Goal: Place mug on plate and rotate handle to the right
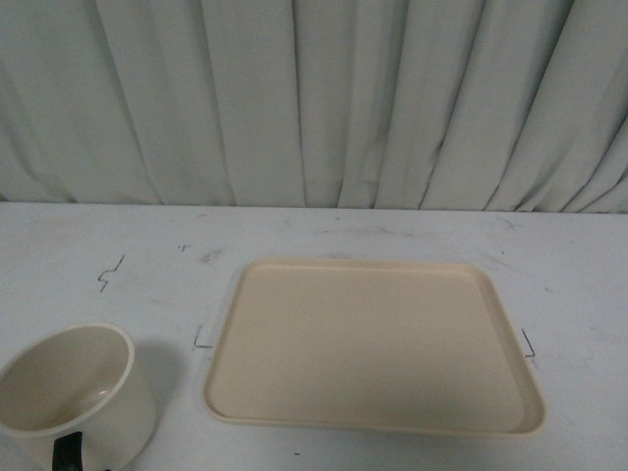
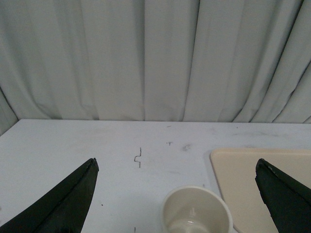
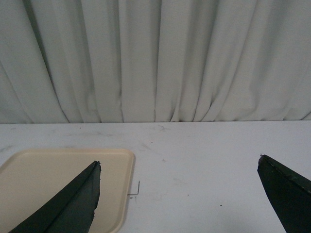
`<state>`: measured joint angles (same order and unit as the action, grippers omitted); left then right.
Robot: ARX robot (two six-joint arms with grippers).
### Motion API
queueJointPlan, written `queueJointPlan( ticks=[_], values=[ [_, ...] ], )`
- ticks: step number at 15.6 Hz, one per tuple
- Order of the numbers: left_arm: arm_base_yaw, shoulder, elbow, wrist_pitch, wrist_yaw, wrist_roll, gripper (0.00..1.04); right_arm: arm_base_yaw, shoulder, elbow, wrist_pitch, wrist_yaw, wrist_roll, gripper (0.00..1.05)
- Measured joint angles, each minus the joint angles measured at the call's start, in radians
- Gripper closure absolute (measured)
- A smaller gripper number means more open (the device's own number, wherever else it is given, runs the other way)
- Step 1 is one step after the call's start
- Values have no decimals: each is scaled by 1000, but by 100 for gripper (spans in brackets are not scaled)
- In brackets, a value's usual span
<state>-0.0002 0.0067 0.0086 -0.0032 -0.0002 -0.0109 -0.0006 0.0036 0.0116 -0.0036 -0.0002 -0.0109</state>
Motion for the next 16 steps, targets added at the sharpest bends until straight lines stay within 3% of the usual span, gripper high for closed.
queueJointPlan(
  ticks=[10, 11, 12, 13, 16],
  values=[
    [-5, 5, 5, -28, -15, -5, 7, 0, 0, 0, 0, 0, 0, 6],
    [-78, 145, 100, -237, -190, -67, 7, 0, 0, 0, 0, 1, 0, 6],
    [-92, 300, 164, -270, -254, -101, 7, 0, 0, 0, 1, -1, 1, 6],
    [-37, 483, 225, -210, -195, -112, 7, 0, 0, 0, 0, 0, 2, 6],
    [94, 729, 354, -262, -20, -60, 7, 0, 0, 0, 0, 0, 2, 6]
  ],
)
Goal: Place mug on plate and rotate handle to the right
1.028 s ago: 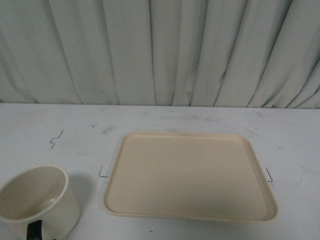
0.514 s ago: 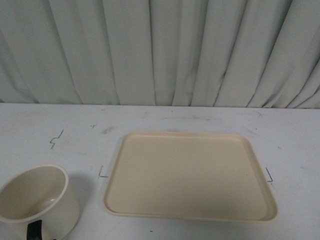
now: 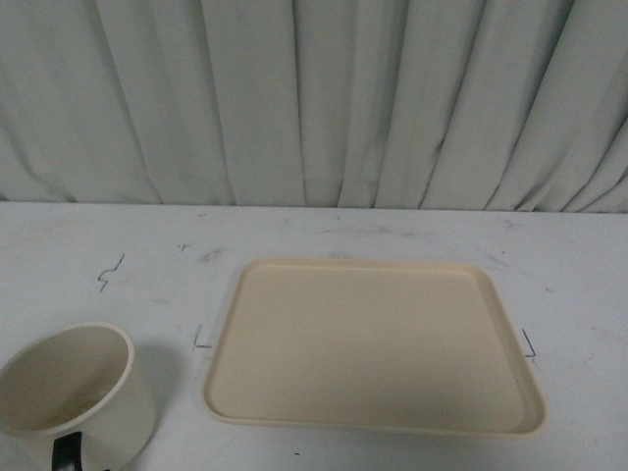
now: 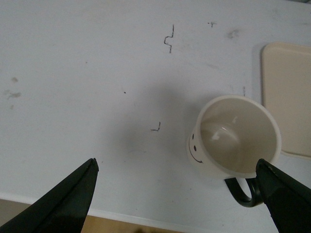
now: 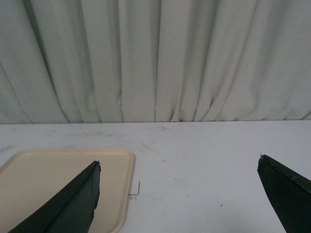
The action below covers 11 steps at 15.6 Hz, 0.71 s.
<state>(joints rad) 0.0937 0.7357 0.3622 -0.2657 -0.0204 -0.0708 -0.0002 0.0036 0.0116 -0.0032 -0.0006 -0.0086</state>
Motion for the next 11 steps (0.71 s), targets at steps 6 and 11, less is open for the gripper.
queueJointPlan(
  ticks=[6, 11],
  values=[
    [127, 340, 121, 43, 203, 74, 7, 0, 0, 0, 0, 0, 0, 6],
    [148, 535, 178, 98, 298, 87, 7, 0, 0, 0, 0, 0, 0, 6]
  ],
)
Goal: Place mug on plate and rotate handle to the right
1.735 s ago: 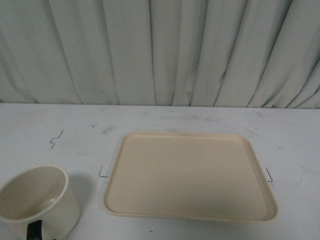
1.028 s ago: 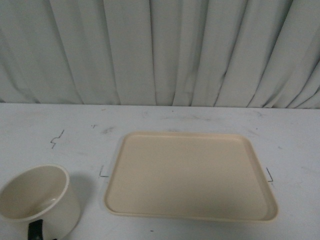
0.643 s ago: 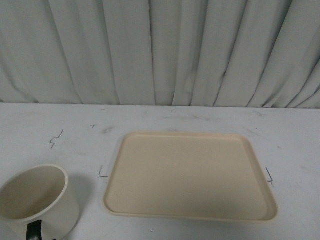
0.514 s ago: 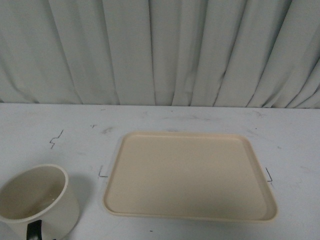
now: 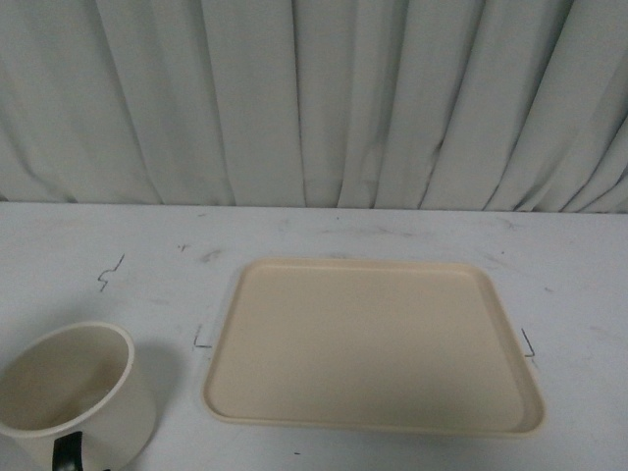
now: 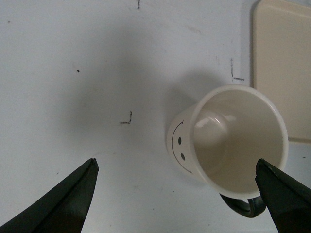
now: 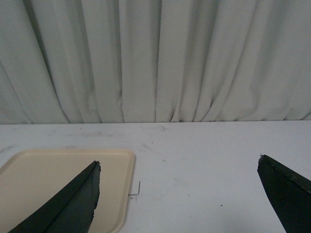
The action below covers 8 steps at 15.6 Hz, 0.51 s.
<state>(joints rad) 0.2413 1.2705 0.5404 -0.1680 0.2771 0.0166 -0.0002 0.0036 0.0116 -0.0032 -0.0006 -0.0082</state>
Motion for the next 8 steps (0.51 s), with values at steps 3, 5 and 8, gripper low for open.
queueJointPlan(
  ticks=[3, 5, 8],
  values=[
    [-21, 105, 42, 24, 51, 14, 7, 0, 0, 0, 0, 0, 0, 6],
    [-35, 171, 63, 46, 50, 16, 7, 0, 0, 0, 0, 0, 0, 6],
    [-62, 256, 69, 80, 11, 29, 7, 0, 0, 0, 0, 0, 0, 6]
  ],
)
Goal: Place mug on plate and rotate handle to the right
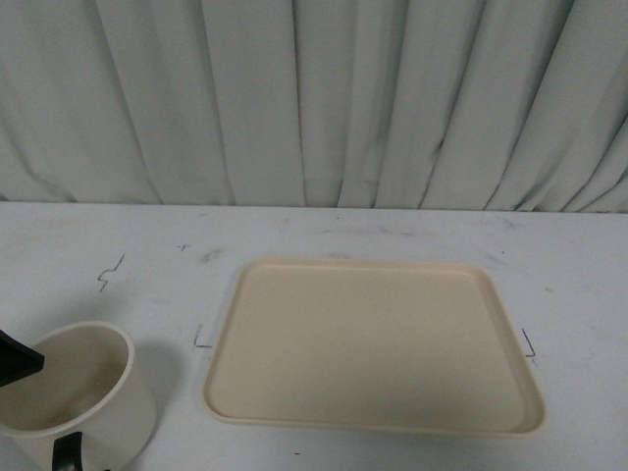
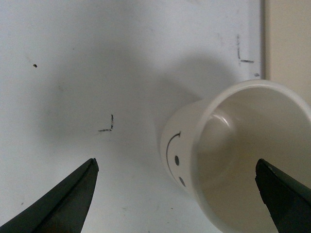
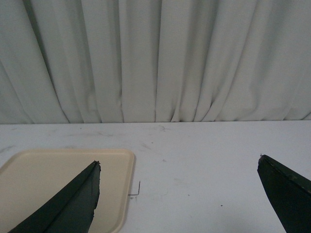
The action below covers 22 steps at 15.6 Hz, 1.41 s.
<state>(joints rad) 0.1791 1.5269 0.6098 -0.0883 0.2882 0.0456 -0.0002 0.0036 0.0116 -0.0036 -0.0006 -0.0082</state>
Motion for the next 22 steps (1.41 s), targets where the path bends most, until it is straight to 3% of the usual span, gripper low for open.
queueJointPlan(
  ticks=[5, 13, 14, 17, 22],
  values=[
    [-23, 90, -18, 126, -102, 23, 8, 0, 0, 0, 0, 0, 0, 6],
    [-78, 55, -31, 92, -146, 16, 96, 0, 0, 0, 0, 0, 0, 6],
    [-92, 18, -31, 69, -153, 16, 102, 0, 0, 0, 0, 0, 0, 6],
    [-162, -103, 6, 4, -154, 15, 102, 0, 0, 0, 0, 0, 0, 6],
    [-445, -14, 201, 36, -167, -33, 102, 0, 0, 0, 0, 0, 0, 6]
  ],
)
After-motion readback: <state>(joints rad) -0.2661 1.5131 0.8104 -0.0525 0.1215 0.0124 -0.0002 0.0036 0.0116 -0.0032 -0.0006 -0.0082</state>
